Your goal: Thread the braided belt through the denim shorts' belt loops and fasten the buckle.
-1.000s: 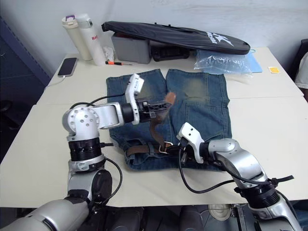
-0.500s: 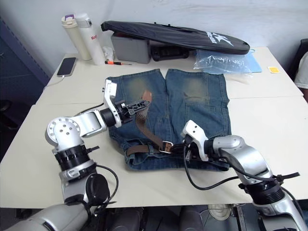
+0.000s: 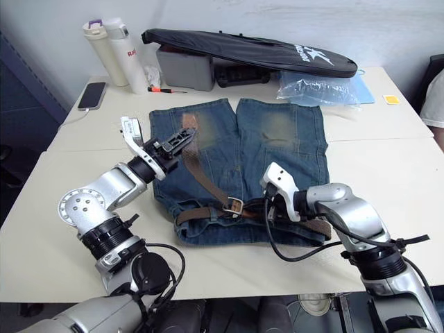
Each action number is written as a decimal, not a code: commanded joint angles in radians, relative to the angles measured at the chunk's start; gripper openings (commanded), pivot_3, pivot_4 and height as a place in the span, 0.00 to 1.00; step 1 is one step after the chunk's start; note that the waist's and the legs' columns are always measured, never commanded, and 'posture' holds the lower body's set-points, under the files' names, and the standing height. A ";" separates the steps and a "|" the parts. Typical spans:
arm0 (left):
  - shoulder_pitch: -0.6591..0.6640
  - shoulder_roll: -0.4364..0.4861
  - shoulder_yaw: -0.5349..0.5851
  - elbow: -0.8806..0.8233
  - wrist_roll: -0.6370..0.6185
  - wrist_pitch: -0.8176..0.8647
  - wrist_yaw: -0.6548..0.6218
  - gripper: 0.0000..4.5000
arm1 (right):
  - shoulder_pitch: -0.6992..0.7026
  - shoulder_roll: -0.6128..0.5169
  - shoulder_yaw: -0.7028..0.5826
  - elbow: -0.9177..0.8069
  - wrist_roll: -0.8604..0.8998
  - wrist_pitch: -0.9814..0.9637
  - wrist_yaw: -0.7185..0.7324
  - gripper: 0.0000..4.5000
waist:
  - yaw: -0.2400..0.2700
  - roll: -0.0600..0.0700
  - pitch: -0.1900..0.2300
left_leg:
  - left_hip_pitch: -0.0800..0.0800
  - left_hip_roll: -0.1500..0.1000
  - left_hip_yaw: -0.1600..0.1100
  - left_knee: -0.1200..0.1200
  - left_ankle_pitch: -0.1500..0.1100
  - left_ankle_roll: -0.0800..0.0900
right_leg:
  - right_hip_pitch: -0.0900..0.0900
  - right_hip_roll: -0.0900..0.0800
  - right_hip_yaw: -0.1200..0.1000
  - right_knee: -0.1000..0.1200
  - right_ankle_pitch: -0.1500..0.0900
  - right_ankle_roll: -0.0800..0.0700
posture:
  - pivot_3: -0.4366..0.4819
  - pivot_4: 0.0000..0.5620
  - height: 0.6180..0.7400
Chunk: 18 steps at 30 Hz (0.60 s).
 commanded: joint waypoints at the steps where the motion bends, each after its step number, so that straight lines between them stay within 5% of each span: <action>1: -0.028 -0.033 0.042 -0.052 -0.123 0.013 0.075 0.00 | -0.017 0.017 -0.001 -0.003 0.020 -0.003 0.021 0.02 | 0.001 0.000 0.000 | 0.000 0.000 0.000 0.000 0.000 0.000 | 0.000 0.000 0.000 0.000 0.000 0.000 | 0.48 0.27 1.00; 18: 0.060 -0.048 -0.114 -0.031 -0.333 -0.095 0.254 0.00 | -0.070 0.109 -0.024 0.010 0.087 0.061 0.005 0.02 | 0.001 -0.001 0.001 | 0.004 0.003 0.006 -0.002 -0.001 -0.001 | -0.001 0.003 0.005 0.000 0.001 -0.002 | 0.48 0.27 1.00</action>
